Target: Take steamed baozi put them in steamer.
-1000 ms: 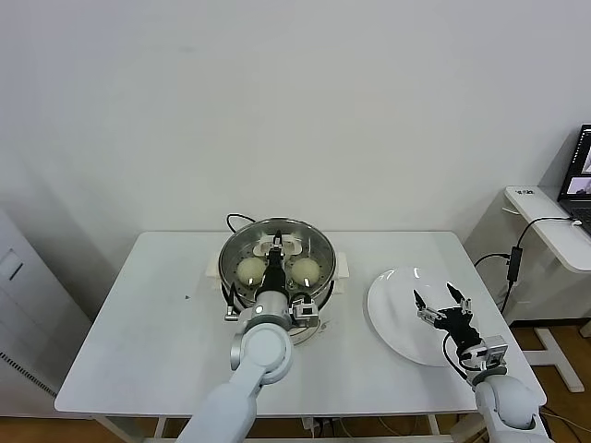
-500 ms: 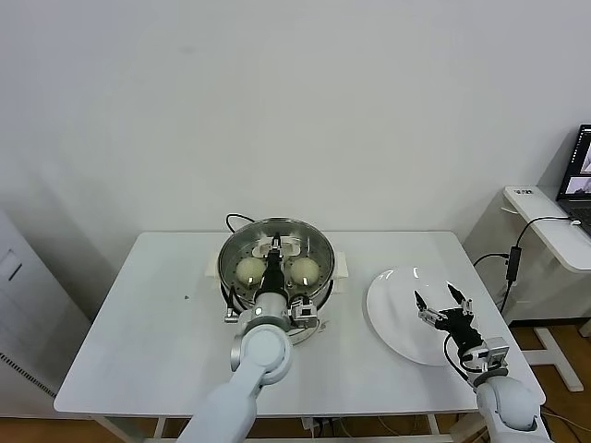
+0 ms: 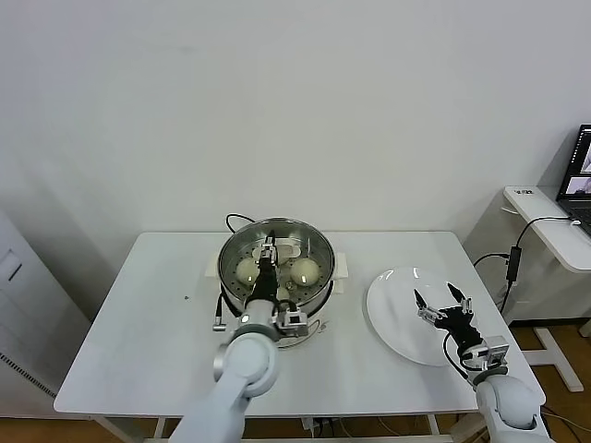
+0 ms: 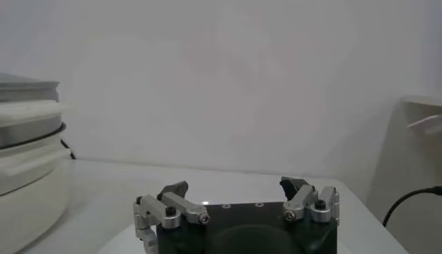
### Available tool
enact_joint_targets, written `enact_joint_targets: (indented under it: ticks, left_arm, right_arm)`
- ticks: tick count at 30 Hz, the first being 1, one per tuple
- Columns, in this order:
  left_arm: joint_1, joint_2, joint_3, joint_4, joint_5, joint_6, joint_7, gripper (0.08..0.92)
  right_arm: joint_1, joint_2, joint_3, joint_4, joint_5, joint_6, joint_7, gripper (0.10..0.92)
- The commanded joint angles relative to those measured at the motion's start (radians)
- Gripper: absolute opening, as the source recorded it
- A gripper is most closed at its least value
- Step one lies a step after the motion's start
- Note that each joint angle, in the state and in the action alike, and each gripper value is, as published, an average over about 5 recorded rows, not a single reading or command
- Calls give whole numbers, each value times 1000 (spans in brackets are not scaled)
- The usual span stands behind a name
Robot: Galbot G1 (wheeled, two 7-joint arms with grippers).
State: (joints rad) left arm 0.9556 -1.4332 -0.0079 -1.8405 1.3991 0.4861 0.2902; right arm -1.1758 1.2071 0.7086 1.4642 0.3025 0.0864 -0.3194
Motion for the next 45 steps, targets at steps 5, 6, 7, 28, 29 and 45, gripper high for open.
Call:
enact_joint_targets:
  ticks: [5,6,7,28,29,45]
  left_arm:
    - [137,131,-268,-406,-1214,-213,150,677]
    - [147,130,-298,-424,-1335,-195,116,712]
    - [158,128,-332,-439,-1440,-177,76,738]
    - [345,194,-779,40,-1732,-246,-155,823]
    - [346,192,-776,48,-1744,-240,-155,823]
    - [338,166,-750,41,-1755,-169,-137,823]
  right_arm:
    - [-17,-3,-29,60,64,-90,51,823]
    - [-20,-5,-35,73,71,-101,63,823]
    - [-22,-6,-40,85,78,-109,73,823]
    - [11,11,-52,107,94,-107,137,823]
    - [9,11,-52,109,94,-113,142,823]
    - [-3,24,-43,74,51,-76,102,823]
